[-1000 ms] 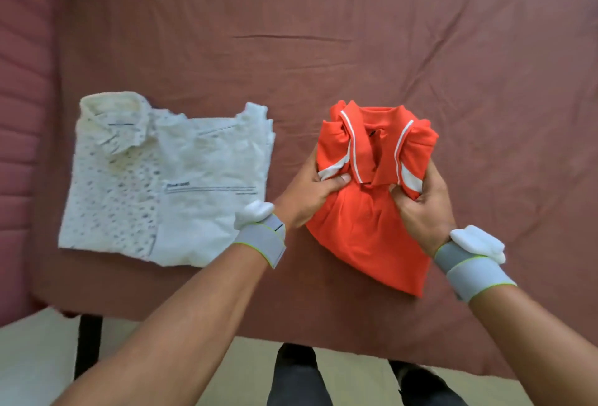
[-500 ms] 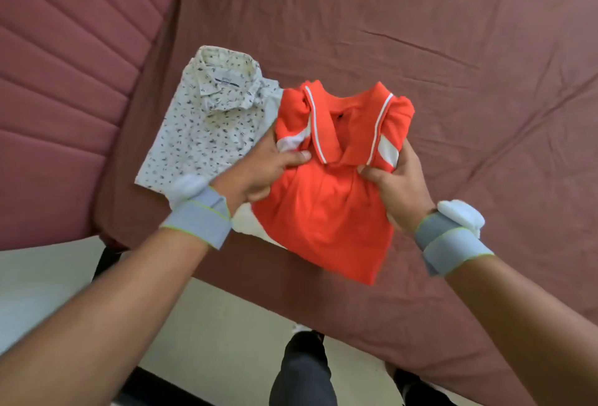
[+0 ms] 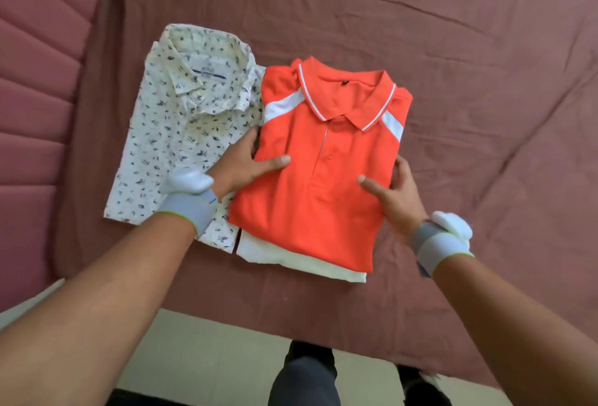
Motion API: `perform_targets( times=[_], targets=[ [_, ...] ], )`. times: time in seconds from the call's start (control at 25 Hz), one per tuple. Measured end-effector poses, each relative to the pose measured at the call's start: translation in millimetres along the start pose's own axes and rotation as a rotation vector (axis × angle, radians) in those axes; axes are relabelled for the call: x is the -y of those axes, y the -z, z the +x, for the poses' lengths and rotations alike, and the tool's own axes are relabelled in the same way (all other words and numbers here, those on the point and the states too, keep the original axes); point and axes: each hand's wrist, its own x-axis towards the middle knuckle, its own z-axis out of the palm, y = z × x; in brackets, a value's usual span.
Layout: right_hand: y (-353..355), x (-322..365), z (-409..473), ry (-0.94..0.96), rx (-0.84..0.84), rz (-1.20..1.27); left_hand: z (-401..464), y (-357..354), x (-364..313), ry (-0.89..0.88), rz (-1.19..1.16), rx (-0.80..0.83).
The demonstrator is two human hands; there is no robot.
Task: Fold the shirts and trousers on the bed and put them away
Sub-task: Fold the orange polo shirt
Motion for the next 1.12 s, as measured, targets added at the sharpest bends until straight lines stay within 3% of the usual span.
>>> perform_targets(
  times=[0.12, 0.24, 0.4, 0.48, 0.56, 0.64, 0.68, 0.76, 0.88, 1.0, 1.12],
  targets=[
    [1.8, -10.9, -31.0, 0.009, 0.036, -0.134, -12.9, -3.6, -4.7, -0.005, 0.183, 0.031],
    [4.6, -20.9, -45.1, 0.042, 0.014, -0.184, -30.1, -8.0, -2.4, 0.050, 0.098, 0.030],
    [2.4, -34.4, -65.2, 0.007, -0.005, -0.553, -70.9, -31.4, 33.0, 0.161, 0.198, -0.030],
    [-9.5, -29.9, -67.9, 0.173, -0.148, -0.723, -78.7, -41.5, 34.6, 0.043, 0.218, -0.279],
    [-26.8, -21.0, -65.5, 0.446, -0.194, -0.964, -75.2, -53.6, 25.0, -0.208, 0.324, -0.491],
    [-41.0, -15.0, -53.9, 0.540, -0.081, -1.103, -53.3, -64.8, 9.7, -0.290, 0.329, -0.476],
    [-44.6, -12.0, -41.9, 0.492, -0.074, -1.063, -36.2, -66.3, -0.2, -0.214, 0.263, -0.452],
    [-42.7, 0.2, -11.9, 0.374, -0.196, -0.742, 1.6, -57.8, -17.8, -0.019, 0.104, -0.507],
    [-21.3, 22.1, 26.5, 0.313, -0.318, -0.401, 36.0, -29.4, -28.9, 0.039, 0.047, -0.655],
    [-15.7, 37.2, 41.1, 0.302, -0.270, -0.494, 46.3, -16.7, -40.1, -0.038, 0.049, -0.658],
    [-38.9, 43.4, 34.5, 0.450, -0.348, -0.863, 52.4, -16.0, -40.7, -0.116, 0.000, -0.608]
  ],
)
